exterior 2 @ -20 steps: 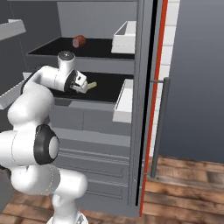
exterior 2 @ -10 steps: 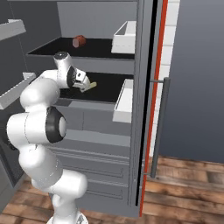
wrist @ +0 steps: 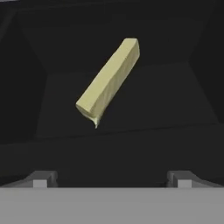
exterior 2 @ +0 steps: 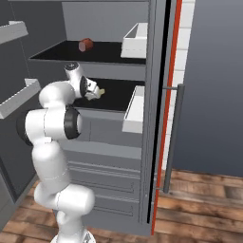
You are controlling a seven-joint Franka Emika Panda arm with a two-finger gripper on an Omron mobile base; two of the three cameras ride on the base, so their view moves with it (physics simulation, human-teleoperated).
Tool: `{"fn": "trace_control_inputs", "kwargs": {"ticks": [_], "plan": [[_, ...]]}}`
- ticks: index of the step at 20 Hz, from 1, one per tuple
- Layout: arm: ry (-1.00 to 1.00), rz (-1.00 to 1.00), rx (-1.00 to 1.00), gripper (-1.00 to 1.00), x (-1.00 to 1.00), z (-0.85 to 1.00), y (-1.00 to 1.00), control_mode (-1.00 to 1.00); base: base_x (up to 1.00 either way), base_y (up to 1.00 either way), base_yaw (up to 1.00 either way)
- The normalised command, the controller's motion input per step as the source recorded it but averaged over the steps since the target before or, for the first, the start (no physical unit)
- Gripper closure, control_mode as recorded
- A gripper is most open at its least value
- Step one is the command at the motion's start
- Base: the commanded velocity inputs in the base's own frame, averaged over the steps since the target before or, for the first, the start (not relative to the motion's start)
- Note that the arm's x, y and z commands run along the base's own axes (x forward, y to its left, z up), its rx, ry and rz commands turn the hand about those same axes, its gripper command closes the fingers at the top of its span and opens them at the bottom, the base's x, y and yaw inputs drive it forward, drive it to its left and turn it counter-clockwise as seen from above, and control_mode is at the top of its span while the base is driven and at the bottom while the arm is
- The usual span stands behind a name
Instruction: Retrieve the butter from the fridge and place it on a plate on the dining table. Then retrieve the butter knife by the fridge and place it near the plate.
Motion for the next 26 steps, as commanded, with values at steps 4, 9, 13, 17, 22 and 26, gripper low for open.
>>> {"fn": "trace_control_inputs", "kwargs": {"ticks": [4, 9, 13, 17, 22, 26], "plan": [[-0.10, 0.00, 0.00, -1.00, 0.59, -0.07, 0.16, -1.00, 0.00, 0.00, 0.00], [-0.05, 0.00, 0.00, -1.00, 0.43, -0.03, 0.12, -1.00, 0.00, 0.00, 0.00], [0.00, 0.00, 0.00, -1.00, 0.43, -0.22, 0.00, -1.00, 0.00, 0.00, 0.00], [0.00, 0.00, 0.00, -1.00, 0.48, -0.28, 0.00, -1.00, 0.00, 0.00, 0.00], [0.00, 0.00, 0.00, -1.00, 0.38, -0.16, 0.00, -1.00, 0.00, 0.00, 0.00], [0.00, 0.00, 0.00, 1.00, 0.21, -0.12, 0.00, -1.00, 0.00, 0.00, 0.00]]}}
